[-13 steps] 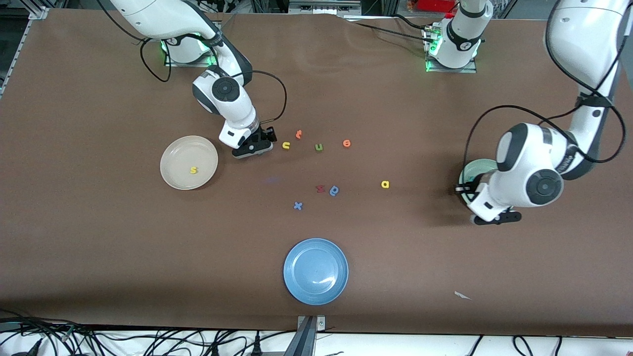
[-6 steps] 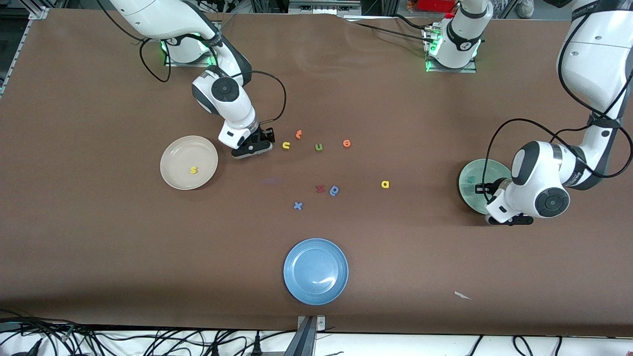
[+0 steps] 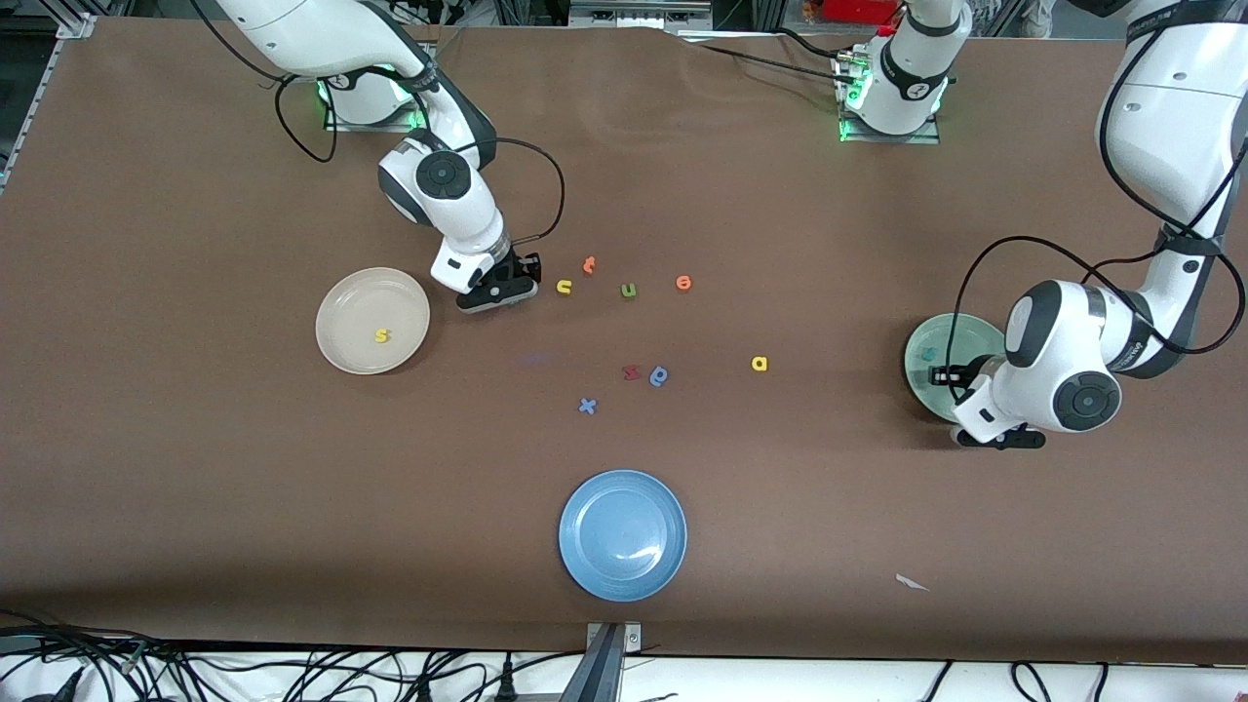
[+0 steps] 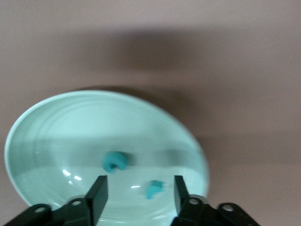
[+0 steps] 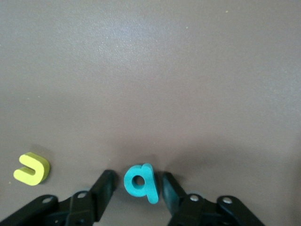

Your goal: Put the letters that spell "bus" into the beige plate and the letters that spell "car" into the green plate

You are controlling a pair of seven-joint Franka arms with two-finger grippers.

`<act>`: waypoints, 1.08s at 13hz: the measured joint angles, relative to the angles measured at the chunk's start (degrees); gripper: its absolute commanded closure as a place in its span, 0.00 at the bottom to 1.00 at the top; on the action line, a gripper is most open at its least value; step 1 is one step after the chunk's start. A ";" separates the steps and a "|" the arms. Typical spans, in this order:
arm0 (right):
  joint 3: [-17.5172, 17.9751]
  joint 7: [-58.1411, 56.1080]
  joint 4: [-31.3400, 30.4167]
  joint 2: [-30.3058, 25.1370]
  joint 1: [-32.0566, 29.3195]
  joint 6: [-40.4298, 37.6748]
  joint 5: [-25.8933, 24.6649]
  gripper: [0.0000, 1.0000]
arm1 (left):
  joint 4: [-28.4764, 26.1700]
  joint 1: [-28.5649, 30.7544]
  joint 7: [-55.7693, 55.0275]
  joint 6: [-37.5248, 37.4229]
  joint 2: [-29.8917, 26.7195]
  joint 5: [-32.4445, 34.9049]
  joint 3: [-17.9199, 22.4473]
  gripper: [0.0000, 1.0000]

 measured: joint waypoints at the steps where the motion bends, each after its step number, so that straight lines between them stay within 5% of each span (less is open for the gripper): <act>1: 0.00 0.00 0.00 0.00 0.00 0.01 0.00 0.62 | 0.58 -0.09 -1.59 -0.02 -1.15 -1.34 -1.89 0.00; 5: 0.03 0.00 -0.03 -0.29 0.05 0.20 -0.07 0.76 | 0.74 -1.35 -16.11 -0.14 -4.12 -4.37 -8.23 0.00; 14: -2.50 -2.43 0.34 -3.23 -0.32 -3.44 -1.33 0.76 | -0.80 -16.56 -47.46 14.36 2.79 -4.73 -7.58 0.13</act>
